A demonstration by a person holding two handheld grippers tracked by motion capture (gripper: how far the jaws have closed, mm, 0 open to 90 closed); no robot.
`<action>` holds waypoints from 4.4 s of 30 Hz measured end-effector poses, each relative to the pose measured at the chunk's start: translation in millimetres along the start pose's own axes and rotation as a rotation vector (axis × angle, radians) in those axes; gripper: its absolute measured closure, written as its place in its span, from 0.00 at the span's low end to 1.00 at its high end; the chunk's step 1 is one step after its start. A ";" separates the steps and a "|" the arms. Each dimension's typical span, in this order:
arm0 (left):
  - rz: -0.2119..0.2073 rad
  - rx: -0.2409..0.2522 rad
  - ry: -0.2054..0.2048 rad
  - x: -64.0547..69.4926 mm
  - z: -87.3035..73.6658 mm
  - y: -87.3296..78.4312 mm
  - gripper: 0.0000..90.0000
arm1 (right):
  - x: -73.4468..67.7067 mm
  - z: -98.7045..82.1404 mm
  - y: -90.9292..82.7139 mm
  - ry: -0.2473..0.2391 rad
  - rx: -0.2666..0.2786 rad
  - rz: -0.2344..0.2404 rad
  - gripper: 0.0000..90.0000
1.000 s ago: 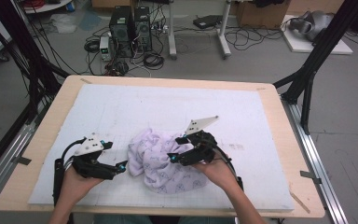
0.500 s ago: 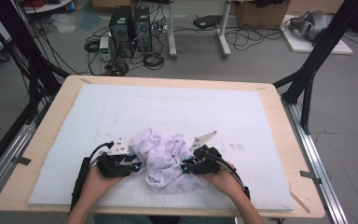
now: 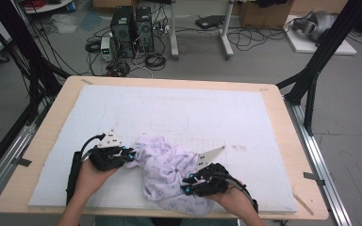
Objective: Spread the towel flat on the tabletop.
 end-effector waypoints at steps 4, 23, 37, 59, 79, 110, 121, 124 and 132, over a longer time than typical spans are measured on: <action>-0.010 0.028 -0.029 0.9 -0.4 -3.8 0.57 | 16.3 5.9 -28.7 0.039 0.125 -0.076 0.65; 0.004 -0.091 -0.056 -14.8 -1.2 21.2 0.92 | 73.8 3.4 24.2 0.100 0.013 -0.190 0.96; 0.130 0.122 -0.025 -29.6 62.9 -4.4 0.65 | 70.4 21.0 -74.8 0.015 0.144 -0.444 0.96; 0.000 -0.068 -0.113 -48.8 24.5 27.8 0.94 | 132.1 -1.5 11.0 0.204 -0.009 -0.175 0.89; 0.267 0.130 -0.066 -91.2 151.2 1.4 0.40 | 169.5 110.8 -99.4 0.179 0.214 -0.644 0.55; -0.167 -0.163 0.090 -4.3 34.3 77.9 0.81 | 80.8 -32.9 -27.5 0.094 0.045 -0.307 0.49; -0.139 -0.070 0.074 10.8 27.1 27.9 0.91 | 77.0 -39.8 -12.7 0.077 0.006 -0.292 0.54; -0.136 -0.030 0.066 17.6 20.2 7.0 0.92 | 75.0 -38.9 -11.2 0.059 0.000 -0.297 0.56; -0.121 -0.032 0.024 19.8 -8.5 -22.1 0.86 | 70.1 -40.9 -8.7 0.013 -0.032 -0.324 0.73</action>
Point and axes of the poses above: each handheld gripper's, and its own axes: y roughly forward along the jaws, z roughly out of its top, x roughly to its right, the point moved 1 cm from there along y, roughly forward along the jaws, and after that the axes turned 8 degrees about -z, right-handed, at the moved point
